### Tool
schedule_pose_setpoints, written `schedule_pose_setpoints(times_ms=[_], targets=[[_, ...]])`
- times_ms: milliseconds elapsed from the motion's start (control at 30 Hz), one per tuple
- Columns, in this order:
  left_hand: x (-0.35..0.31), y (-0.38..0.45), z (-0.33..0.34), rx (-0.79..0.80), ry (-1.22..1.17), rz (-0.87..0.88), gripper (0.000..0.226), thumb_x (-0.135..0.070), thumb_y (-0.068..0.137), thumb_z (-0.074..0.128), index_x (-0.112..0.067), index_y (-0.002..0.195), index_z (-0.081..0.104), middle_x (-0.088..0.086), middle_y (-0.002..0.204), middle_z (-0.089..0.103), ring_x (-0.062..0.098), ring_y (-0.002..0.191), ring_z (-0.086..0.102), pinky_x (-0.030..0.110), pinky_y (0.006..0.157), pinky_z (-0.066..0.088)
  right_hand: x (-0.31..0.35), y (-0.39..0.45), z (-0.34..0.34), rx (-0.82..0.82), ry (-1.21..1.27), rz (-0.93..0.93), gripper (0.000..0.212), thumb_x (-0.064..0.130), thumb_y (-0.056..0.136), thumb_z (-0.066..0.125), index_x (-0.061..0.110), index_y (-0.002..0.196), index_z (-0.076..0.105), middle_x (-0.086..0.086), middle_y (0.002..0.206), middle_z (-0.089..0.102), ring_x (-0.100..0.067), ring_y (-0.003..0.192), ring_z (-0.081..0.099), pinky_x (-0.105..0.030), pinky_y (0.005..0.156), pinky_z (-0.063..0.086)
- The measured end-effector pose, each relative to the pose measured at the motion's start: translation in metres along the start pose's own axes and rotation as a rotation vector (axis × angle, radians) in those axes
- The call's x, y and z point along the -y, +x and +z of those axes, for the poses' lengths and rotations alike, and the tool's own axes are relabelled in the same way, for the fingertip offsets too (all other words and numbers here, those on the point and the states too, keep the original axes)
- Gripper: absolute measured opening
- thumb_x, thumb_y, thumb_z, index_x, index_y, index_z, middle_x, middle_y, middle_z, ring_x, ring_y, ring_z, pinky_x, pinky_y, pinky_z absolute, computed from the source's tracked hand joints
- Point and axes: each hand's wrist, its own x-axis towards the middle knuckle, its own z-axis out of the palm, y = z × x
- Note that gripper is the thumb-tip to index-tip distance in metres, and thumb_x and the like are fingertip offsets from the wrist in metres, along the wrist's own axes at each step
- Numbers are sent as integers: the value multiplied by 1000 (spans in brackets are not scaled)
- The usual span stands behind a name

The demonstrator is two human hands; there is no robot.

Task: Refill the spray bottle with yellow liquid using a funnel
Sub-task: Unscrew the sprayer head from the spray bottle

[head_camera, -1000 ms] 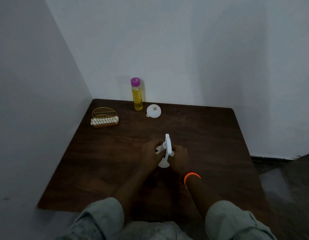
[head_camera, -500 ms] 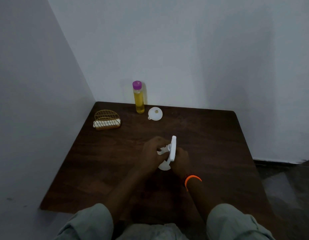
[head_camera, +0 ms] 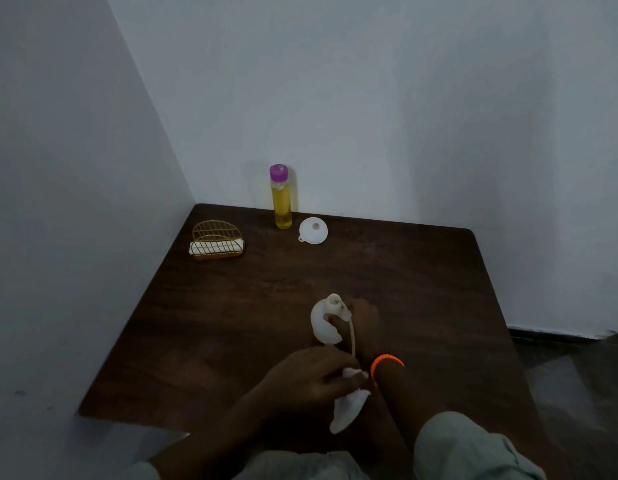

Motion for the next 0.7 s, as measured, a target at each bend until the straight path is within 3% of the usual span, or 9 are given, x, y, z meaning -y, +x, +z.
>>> schedule_pose_setpoints(times_ms=[67, 200, 267, 333, 467, 567, 633, 700], targets=[[4, -6, 3, 13, 166, 59, 21, -29, 99, 62, -18, 117, 68, -6, 109, 68, 3, 94, 60, 17, 75, 45, -5, 3, 4, -18, -49, -3, 58, 72, 77, 64, 23, 108, 71, 7, 107, 72, -13, 93, 69, -21, 73, 42], [11, -13, 9, -99, 165, 227, 23, -18, 94, 69, -16, 117, 70, -1, 108, 68, 12, 90, 65, 29, 67, 53, -7, 3, 13, -53, -42, -18, 84, 90, 66, 43, 22, 106, 71, 4, 105, 73, -15, 94, 69, -21, 75, 44], [10, -13, 4, -123, 217, 240, 21, -16, 94, 69, -14, 114, 74, 1, 109, 71, 14, 92, 66, 29, 69, 53, -9, 4, 10, -37, 3, 6, 67, 80, 71, 58, 25, 107, 71, 2, 104, 73, -15, 94, 70, -19, 73, 49], [10, -16, 1, -156, 266, 255, 23, -16, 93, 70, -14, 116, 74, 2, 109, 71, 15, 92, 67, 29, 70, 53, -8, 4, 7, -7, 15, -17, 44, 58, 79, 73, 24, 108, 72, 3, 102, 74, -13, 93, 70, -11, 64, 41], [1, -20, -7, -190, 217, 200, 26, -19, 96, 68, -17, 121, 60, -1, 106, 70, 12, 89, 66, 29, 67, 53, -9, 5, 7, -27, 77, -16, 44, 45, 82, 76, 19, 117, 69, 3, 111, 71, -12, 98, 66, -15, 71, 44], [-8, -21, -18, -232, 189, 170, 20, -20, 98, 65, -17, 117, 64, -3, 107, 72, 10, 92, 68, 28, 69, 55, -10, 6, 8, -17, 108, -32, 40, 44, 81, 77, 23, 114, 71, 5, 108, 73, -9, 96, 68, -25, 79, 56], [-13, -25, -24, -161, 240, 200, 25, -23, 93, 70, -16, 117, 70, -1, 110, 72, 12, 95, 69, 27, 72, 56, -12, 6, 11, -51, 114, -27, 49, 54, 75, 75, 25, 115, 71, 7, 109, 73, -9, 99, 67, -32, 85, 59], [-15, -31, -30, 30, 353, 154, 42, -44, 84, 68, -25, 122, 67, -9, 115, 68, 8, 99, 67, 23, 79, 57, -22, 13, 19, -71, 106, -42, 62, 67, 66, 68, 27, 114, 70, 8, 109, 72, -9, 98, 67, -35, 86, 59]])
